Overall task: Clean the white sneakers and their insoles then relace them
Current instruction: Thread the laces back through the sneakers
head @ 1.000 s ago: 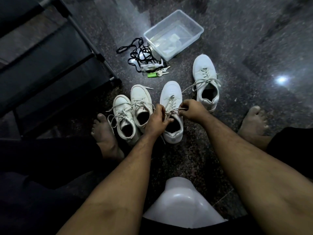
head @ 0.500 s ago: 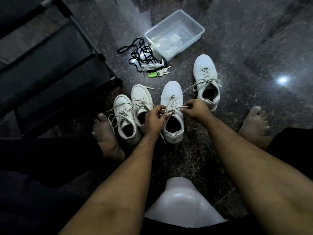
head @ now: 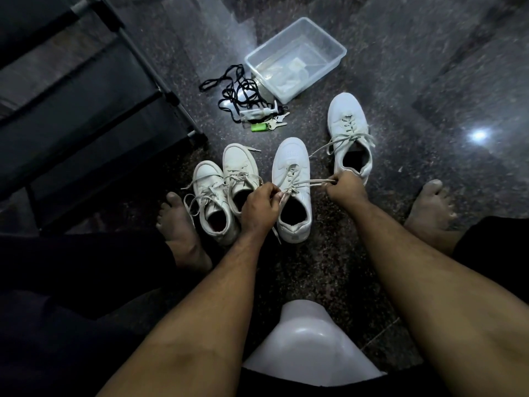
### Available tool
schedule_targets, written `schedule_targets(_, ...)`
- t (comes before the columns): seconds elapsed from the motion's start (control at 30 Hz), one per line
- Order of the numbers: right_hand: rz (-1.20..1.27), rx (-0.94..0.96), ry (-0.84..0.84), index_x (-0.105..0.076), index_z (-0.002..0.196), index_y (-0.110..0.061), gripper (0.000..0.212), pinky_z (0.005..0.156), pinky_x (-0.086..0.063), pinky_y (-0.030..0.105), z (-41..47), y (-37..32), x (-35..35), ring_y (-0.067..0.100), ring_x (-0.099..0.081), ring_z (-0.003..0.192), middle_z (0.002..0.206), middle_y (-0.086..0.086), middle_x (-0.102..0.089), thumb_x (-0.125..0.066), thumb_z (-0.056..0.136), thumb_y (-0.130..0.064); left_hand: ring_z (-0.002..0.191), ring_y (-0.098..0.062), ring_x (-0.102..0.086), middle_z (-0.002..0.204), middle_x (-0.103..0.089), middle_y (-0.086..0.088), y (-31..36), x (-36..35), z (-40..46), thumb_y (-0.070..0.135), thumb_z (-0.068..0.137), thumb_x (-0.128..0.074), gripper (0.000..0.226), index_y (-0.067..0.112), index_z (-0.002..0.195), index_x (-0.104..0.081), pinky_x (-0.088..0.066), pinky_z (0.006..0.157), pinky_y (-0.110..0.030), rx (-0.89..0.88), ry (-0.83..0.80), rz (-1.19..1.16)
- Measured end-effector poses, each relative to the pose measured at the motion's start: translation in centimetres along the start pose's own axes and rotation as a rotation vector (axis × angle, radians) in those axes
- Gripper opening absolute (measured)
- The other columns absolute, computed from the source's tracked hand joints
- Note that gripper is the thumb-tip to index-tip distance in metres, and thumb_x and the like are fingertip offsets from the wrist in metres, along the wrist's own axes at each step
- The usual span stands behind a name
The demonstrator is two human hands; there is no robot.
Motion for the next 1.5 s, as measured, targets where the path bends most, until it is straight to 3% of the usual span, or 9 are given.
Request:
schedule_targets(0.2,0.107,0.114,-0.006,-0.074,0.100,-0.014,0.016,0.079,-0.048,0.027,-0.2,-2.1,-0.1,0.024,-0.067,0.093,0.095,0.009,-0.074,-0.066,0.086,-0.016,0.089,-0.035,-0.064,0.092,-0.069,-0.009,0.9,0.1,-0.4,0.034,0.099,-0.053,0.017,0.016,0.100,-0.055,-0.048,0.066,-0.042,-0.018,0.004,0.076)
schedule_targets(0.37,0.308,0.149,-0.105,-0.074,0.097,-0.012,0.016,0.087,-0.057,0.038,-0.1,-2.5,-1.4,0.018,-0.071,0.087,0.092,0.006,-0.076,-0.076,0.082,-0.018,0.087,-0.027,-0.065,0.091,-0.069,0.001,1.0,-0.7,-0.1,0.046,0.094,-0.059,0.023,0.026,0.104,-0.058,-0.051,0.069,-0.038,-0.008,-0.082,-0.001)
schedule_targets(0.43,0.337,0.145,-0.113,-0.074,0.099,-0.010,0.020,0.086,-0.056,0.035,0.0,-2.3,-1.5,0.021,-0.072,0.090,0.093,0.007,-0.076,-0.078,0.082,-0.018,0.088,-0.026,-0.065,0.091,-0.068,0.001,0.9,-0.7,0.2,0.048,0.091,-0.063,0.026,0.028,0.107,-0.060,-0.052,0.071,-0.038,0.003,-0.090,-0.004)
schedule_targets(0.7,0.607,0.084,-0.210,-0.066,0.112,0.009,0.029,0.066,-0.050,0.010,-0.6,-2.9,-2.2,-0.006,-0.062,0.064,0.093,0.010,-0.070,-0.073,0.085,-0.002,0.082,-0.025,-0.063,0.084,-0.069,-0.002,0.1,-0.8,0.8,0.034,0.088,-0.068,0.018,0.017,0.086,-0.065,-0.050,0.070,-0.039,0.040,-0.053,-0.104)
schedule_targets(0.87,0.706,-0.007,-0.167,-0.064,0.110,0.006,0.022,0.049,-0.043,0.008,-0.9,-2.2,-1.9,-0.006,-0.058,0.051,0.061,-0.011,-0.069,-0.067,0.088,0.004,0.082,-0.028,-0.057,0.086,-0.065,-0.012,0.6,-0.7,0.6,0.015,0.095,-0.060,0.013,0.005,0.087,-0.060,-0.041,0.073,-0.036,0.011,0.002,-0.181)
schedule_targets(1.0,0.459,0.023,-0.044,-0.073,0.099,-0.005,0.014,0.070,-0.048,0.024,-0.1,-1.4,-0.9,0.008,-0.061,0.069,0.079,0.002,-0.070,-0.074,0.085,-0.007,0.082,-0.026,-0.052,0.087,-0.058,-0.012,-0.5,-1.3,0.0,0.017,0.095,-0.058,0.016,0.005,0.084,-0.056,-0.038,0.074,-0.038,0.037,-0.002,-0.139)
schedule_targets(1.17,0.191,0.049,0.032,-0.077,0.095,-0.016,0.010,0.067,-0.040,0.021,-0.3,-1.4,0.0,0.012,-0.061,0.075,0.084,0.004,-0.073,-0.073,0.086,-0.017,0.074,-0.024,-0.046,0.081,-0.047,-0.006,-0.2,-1.3,-0.2,0.024,0.086,-0.053,0.016,0.015,0.074,-0.046,-0.032,0.069,-0.034,0.047,0.009,-0.147)
schedule_targets(1.33,0.110,0.002,0.069,-0.076,0.099,-0.018,0.015,0.077,-0.050,0.031,-0.7,-1.2,0.5,0.024,-0.066,0.090,0.091,0.005,-0.073,-0.071,0.087,-0.026,0.065,-0.021,-0.042,0.070,-0.043,-0.003,-0.8,-0.8,0.0,0.017,0.080,-0.065,0.028,0.016,0.063,-0.043,-0.030,0.063,-0.034,0.068,0.047,-0.131)
schedule_targets(1.5,0.060,-0.048,0.107,-0.072,0.104,-0.018,0.022,0.085,-0.053,0.039,-1.1,-1.2,1.1,0.030,-0.065,0.099,0.101,0.008,-0.071,-0.067,0.088,-0.032,0.065,-0.021,-0.042,0.070,-0.044,-0.004,-0.8,-1.0,-0.1,0.025,0.075,-0.060,0.023,0.014,0.063,-0.045,-0.030,0.061,-0.032,0.094,0.020,-0.140)
Point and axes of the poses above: each hand's wrist, its own z-axis towards the middle knuckle, its own x-axis out of the back of the hand, y = z × x, the point moved 10 cm from there along z, towards the middle knuckle
